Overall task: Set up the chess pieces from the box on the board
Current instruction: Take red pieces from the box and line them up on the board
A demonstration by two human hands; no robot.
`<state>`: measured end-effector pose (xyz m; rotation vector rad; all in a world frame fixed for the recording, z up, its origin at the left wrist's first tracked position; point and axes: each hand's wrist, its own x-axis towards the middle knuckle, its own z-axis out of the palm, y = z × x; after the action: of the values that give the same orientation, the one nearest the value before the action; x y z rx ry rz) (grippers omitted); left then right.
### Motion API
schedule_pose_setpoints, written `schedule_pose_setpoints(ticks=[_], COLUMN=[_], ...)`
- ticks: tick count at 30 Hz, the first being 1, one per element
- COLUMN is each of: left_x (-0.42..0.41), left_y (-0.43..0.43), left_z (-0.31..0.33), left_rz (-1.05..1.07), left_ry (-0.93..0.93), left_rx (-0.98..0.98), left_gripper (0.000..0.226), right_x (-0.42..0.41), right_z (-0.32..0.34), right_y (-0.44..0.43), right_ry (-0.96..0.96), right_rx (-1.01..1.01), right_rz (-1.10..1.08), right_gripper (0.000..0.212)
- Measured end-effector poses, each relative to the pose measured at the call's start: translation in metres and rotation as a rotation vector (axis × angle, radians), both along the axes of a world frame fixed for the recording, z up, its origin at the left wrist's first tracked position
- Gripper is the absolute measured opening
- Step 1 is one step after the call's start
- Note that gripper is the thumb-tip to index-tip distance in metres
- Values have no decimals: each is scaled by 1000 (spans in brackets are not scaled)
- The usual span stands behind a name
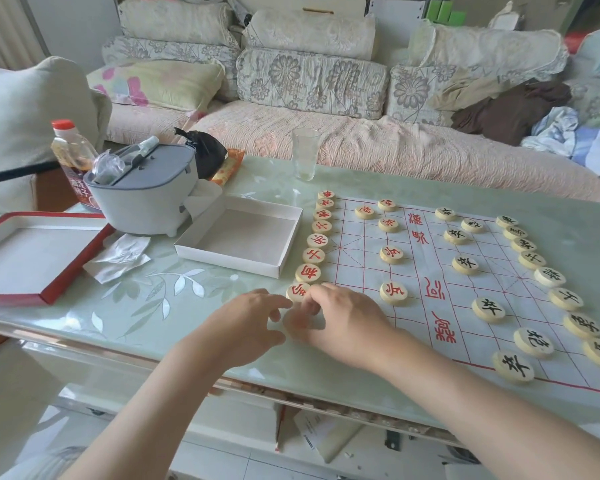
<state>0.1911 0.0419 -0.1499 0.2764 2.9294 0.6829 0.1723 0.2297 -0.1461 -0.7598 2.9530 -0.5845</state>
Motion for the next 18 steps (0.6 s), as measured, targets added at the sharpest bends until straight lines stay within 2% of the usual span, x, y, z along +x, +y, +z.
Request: schedule_pose_setpoints(ticks=[3,7,11,14,18], left_x=[-2,-1,-3,-5,-13], left_y=[-2,-2,2,0,-5], left_z=[0,0,-2,-1,2], left_rz=[20,38,12,34,99], left_ry=[11,14,25,13,48], left_rx=[-13,5,-39,-29,25], left_gripper=[40,50,43,48,45], right_x=[-1,-4,-3,-5,-23], right_z=[0,-1,-6,1,16], right_y=[-1,0,-2,2,10], right_ry=[-57,-53,-62,-86,-85], right_rx=[4,-1,10,-15,-59], right_rz=[18,7,16,1,-74], right_gripper=[23,33,39,40,25])
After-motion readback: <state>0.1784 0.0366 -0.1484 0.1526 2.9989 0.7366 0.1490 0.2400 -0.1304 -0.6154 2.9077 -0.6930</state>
